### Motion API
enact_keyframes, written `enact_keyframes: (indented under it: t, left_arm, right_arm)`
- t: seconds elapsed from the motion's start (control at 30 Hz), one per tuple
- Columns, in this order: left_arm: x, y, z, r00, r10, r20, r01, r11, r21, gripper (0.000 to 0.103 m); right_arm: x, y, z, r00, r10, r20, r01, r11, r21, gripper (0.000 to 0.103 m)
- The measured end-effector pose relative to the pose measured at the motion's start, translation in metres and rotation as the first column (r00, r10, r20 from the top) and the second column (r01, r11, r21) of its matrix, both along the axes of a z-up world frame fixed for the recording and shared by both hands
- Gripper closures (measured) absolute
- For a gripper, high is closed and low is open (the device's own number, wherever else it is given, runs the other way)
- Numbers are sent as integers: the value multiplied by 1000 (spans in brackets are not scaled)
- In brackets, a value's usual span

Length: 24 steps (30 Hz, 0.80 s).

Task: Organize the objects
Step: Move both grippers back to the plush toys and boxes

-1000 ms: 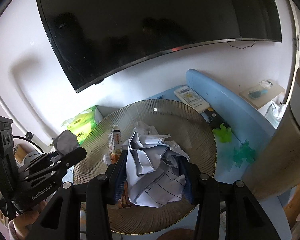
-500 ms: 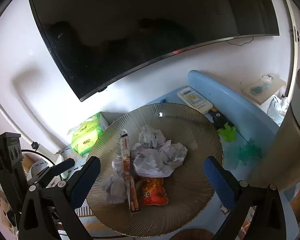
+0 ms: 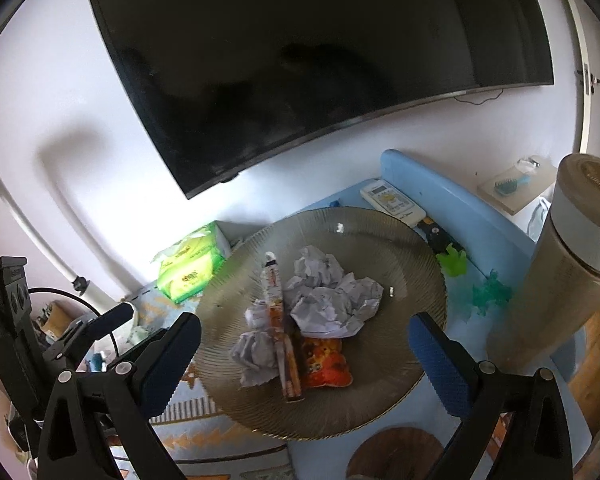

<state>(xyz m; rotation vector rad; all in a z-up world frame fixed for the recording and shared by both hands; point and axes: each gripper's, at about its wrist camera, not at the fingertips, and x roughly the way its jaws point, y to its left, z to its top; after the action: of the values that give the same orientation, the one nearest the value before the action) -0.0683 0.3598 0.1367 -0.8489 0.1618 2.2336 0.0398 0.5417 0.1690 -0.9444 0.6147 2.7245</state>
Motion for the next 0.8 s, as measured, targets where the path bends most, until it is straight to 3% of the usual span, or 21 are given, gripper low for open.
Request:
enact_keyframes:
  t: [0.2, 0.4, 0.6, 0.8]
  left_arm:
    - [20, -47, 47, 996, 57, -74, -55, 998, 30, 0]
    - [38, -127, 99, 967, 199, -157, -190, 979, 71, 0]
    - [43, -227, 113, 894, 405, -189, -400, 914, 68, 0]
    - [34, -311, 81, 835, 540, -105, -542, 841, 10, 0]
  right_arm:
    - [12, -25, 22, 999, 20, -49, -20, 1000, 3, 0]
    - [16, -74, 42, 990, 101, -93, -102, 995, 2, 0]
    - [8, -144, 46, 969, 231, -93, -230, 973, 17, 0]
    - [-6, -215, 20, 937, 347, -52, -348, 938, -8, 0]
